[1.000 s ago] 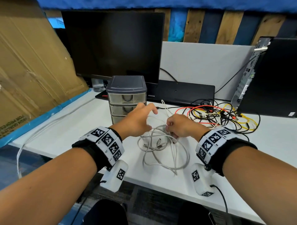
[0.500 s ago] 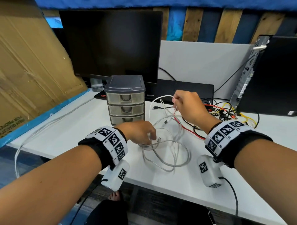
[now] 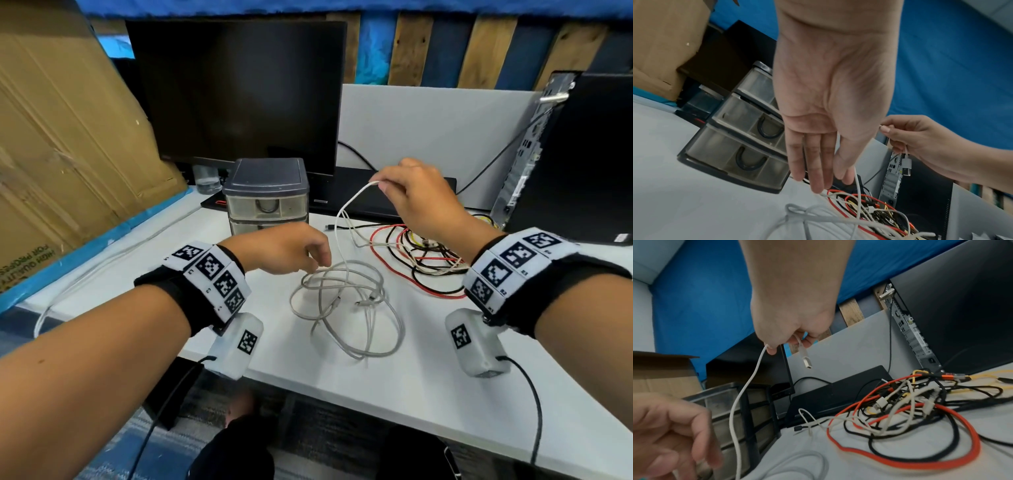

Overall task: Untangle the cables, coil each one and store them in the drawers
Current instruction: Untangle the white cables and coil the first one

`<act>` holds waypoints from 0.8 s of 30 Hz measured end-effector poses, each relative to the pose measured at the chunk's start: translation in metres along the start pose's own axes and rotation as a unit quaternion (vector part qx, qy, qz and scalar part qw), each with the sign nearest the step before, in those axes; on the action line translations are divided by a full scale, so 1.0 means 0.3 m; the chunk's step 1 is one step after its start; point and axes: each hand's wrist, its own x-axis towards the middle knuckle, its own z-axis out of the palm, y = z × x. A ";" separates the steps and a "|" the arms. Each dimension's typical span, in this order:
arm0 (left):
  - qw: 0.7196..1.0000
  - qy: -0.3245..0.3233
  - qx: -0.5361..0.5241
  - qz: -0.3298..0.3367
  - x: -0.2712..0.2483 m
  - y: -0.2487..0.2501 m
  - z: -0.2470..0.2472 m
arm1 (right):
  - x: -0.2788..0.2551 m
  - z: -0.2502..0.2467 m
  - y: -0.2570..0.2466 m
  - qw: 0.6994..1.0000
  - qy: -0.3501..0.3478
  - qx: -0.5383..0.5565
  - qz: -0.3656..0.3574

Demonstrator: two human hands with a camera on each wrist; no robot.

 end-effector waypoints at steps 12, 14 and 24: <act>0.970 -0.118 0.212 -0.026 -0.029 0.048 0.099 | -0.064 0.116 -0.118 0.975 -0.186 -0.120 -0.010; 0.979 -0.105 0.175 -0.002 -0.028 0.048 0.109 | -0.069 0.121 -0.155 0.976 -0.193 -0.102 -0.023; 0.983 0.117 0.037 0.137 -0.022 0.058 0.078 | -0.062 0.082 -0.175 0.963 -0.219 0.134 0.078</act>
